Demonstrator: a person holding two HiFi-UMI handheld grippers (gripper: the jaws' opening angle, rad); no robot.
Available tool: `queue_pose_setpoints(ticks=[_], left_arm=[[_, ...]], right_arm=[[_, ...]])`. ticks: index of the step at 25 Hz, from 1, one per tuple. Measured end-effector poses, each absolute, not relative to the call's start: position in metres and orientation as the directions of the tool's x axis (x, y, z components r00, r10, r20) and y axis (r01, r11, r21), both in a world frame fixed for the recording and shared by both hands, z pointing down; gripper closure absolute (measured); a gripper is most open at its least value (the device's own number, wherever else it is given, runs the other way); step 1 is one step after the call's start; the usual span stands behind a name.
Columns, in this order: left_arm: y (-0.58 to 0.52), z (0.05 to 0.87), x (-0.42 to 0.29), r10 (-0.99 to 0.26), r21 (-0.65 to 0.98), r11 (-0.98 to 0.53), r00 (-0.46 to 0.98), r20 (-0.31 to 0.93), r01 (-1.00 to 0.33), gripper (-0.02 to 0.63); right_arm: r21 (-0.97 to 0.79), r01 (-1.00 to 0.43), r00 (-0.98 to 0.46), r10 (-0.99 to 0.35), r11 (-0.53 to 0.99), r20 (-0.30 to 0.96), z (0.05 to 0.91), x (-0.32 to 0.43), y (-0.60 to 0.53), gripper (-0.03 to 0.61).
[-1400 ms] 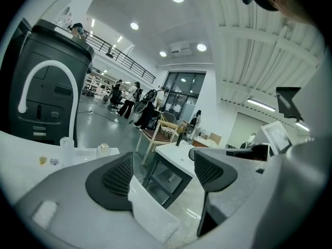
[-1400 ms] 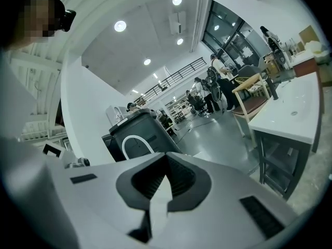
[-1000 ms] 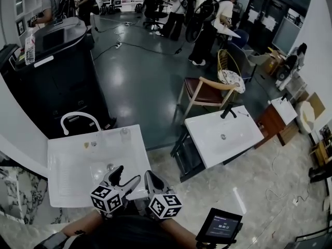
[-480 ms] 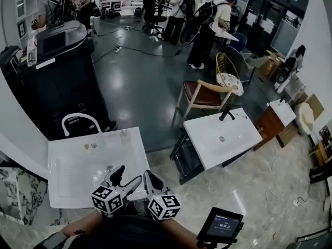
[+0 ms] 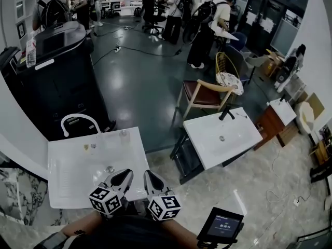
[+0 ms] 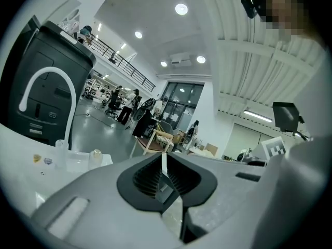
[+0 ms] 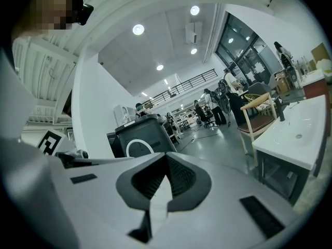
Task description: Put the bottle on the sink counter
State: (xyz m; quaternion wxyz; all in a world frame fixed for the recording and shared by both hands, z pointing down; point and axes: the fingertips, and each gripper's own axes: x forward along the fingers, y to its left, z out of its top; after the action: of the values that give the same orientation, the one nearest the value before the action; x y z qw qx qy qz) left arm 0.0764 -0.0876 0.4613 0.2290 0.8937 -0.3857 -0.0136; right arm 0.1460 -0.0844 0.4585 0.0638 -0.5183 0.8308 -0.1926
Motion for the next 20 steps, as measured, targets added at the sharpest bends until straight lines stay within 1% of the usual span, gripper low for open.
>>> queue_pose_setpoints(ticks=[20], left_arm=[[-0.093, 0.478, 0.076, -0.695, 0.426, -0.574, 0.691, 0.198, -0.7, 0.583]], right_arm=[[-0.398, -0.828, -0.466, -0.88, 0.395, 0.095, 0.466, 0.144, -0.091, 0.583]])
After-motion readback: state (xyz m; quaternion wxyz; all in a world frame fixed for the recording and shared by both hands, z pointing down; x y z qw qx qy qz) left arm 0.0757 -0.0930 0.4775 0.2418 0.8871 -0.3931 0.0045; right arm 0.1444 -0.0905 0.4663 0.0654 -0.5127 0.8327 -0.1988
